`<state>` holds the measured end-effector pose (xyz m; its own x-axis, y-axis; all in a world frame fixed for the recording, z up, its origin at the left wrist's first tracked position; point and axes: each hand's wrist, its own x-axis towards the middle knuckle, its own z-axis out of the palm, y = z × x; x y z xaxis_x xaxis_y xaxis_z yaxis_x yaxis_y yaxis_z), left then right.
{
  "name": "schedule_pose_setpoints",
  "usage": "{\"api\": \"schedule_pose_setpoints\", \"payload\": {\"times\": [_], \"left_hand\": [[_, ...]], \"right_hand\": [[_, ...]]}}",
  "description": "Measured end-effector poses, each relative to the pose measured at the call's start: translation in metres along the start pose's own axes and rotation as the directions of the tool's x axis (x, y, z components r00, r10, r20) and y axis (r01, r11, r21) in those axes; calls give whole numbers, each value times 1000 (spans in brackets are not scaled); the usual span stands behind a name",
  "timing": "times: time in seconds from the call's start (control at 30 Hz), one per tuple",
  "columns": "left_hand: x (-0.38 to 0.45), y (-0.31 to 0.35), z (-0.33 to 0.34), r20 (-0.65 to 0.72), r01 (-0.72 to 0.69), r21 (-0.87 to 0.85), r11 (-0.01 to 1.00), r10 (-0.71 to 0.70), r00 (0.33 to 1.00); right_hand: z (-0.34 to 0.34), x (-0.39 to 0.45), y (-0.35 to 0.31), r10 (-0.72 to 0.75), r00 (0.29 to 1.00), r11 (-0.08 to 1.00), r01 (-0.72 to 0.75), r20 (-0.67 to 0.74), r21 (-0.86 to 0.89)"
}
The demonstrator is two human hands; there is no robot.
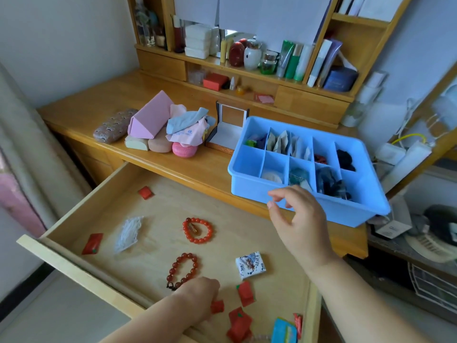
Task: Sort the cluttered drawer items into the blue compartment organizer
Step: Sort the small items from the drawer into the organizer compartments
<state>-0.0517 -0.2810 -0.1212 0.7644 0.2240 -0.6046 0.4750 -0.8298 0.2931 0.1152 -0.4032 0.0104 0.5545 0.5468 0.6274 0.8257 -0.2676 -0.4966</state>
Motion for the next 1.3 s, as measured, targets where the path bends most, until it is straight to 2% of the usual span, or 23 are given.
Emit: {"api": "schedule_pose_setpoints", "payload": {"times": [0.07,0.1,0.17,0.2,0.27,0.33,0.43,0.5,0.57,0.63,0.67,0.77,0.87,1.07,1.13,1.23,1.3], "left_hand": [[-2,1,-7,-140,-90,-273,958,53,989],[-4,3,-14,-212,-148,-452,880,56,976],[-8,9,-32,-332,-281,-737,614,33,943],[-9,13,-40,-377,-343,-810,476,27,926],[-13,20,-55,-432,-425,-847,319,54,900],[-14,26,-61,-458,-467,-851,241,96,884],[-13,30,-62,-476,-486,-861,148,103,874],[-7,23,-57,-478,-475,-863,169,26,878],[-1,10,-49,-468,-437,-866,244,-81,880],[3,-6,-37,-435,-365,-873,323,-178,883],[4,-13,-32,-416,-329,-879,345,-216,884],[6,-26,-24,-364,-259,-903,344,-287,886],[11,-29,-22,-366,-255,-900,354,-295,883],[18,-31,-16,-373,-252,-876,411,-247,894],[19,-33,-16,-379,-252,-872,420,-252,890],[20,-34,-15,-386,-234,-864,446,-286,877],[20,-33,-13,-420,-232,-824,517,-283,863]], "right_hand": [[6,-18,-5,107,975,990,-123,196,73],[9,-26,-7,190,921,971,-227,339,72],[15,-36,-7,335,763,904,-427,552,41],[15,-38,-7,384,712,856,-514,588,63],[14,-36,-9,427,678,769,-621,598,154],[11,-29,-12,402,661,699,-668,634,253],[2,-9,-15,356,683,686,-654,637,318],[-10,18,-8,385,755,714,-609,531,347],[-24,53,6,429,828,786,-540,361,303],[-33,86,22,446,863,849,-492,236,194],[-35,101,30,444,869,865,-479,217,148],[-25,132,44,390,876,918,-396,284,-39],[0,142,49,329,864,938,-254,382,-234],[32,135,54,357,839,869,-138,411,-474],[35,132,55,345,842,861,-106,416,-498],[33,132,57,363,819,874,-134,444,-467],[27,133,58,341,863,884,-159,374,-439]]}}
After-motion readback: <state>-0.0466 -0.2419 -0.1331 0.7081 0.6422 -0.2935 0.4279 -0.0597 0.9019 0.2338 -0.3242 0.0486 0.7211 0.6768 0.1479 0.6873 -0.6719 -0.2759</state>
